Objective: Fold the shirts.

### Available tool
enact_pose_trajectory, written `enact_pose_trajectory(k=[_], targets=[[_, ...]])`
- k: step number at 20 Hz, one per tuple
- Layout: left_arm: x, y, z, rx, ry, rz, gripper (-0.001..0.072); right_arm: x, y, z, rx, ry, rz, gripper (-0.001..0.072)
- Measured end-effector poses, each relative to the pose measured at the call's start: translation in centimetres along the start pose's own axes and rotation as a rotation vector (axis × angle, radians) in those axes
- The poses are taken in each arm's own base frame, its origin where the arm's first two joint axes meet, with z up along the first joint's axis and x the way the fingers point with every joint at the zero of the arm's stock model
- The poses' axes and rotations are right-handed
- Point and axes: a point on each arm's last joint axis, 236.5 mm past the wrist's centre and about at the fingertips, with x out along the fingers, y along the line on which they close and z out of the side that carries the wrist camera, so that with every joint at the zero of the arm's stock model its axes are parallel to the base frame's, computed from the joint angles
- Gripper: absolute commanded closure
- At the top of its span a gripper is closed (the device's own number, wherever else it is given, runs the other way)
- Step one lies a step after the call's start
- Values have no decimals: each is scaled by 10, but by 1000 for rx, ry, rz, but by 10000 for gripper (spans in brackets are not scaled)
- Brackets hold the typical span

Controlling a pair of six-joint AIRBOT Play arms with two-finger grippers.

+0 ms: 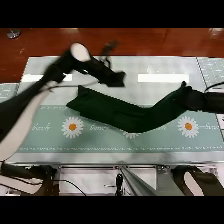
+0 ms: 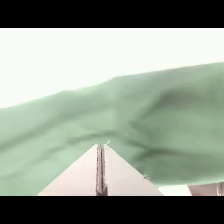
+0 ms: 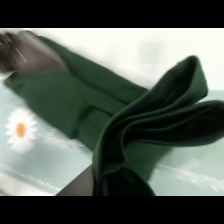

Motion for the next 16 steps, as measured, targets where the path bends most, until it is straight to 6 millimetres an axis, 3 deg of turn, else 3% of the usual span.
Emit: enact_pose_trajectory(k=[2,4,6,8,10,12,16], targets=[[-79,31,26,-28,-153,79,691,16,26,10,-47,26,57,681],[-156,51,31,-50,-290,149,691,44,56,21,-98,71,115,681],[-222,61,20,-59,-416,221,691,82,87,28,-143,129,167,680],[-266,56,-4,-55,-506,272,691,131,114,29,-184,194,204,681],[-290,44,-32,-41,-575,305,691,183,135,25,-217,256,227,680],[-299,37,-58,-35,-626,328,692,232,147,17,-233,318,238,680],[-279,48,-100,-82,-625,337,691,304,156,0,-185,402,255,680]])
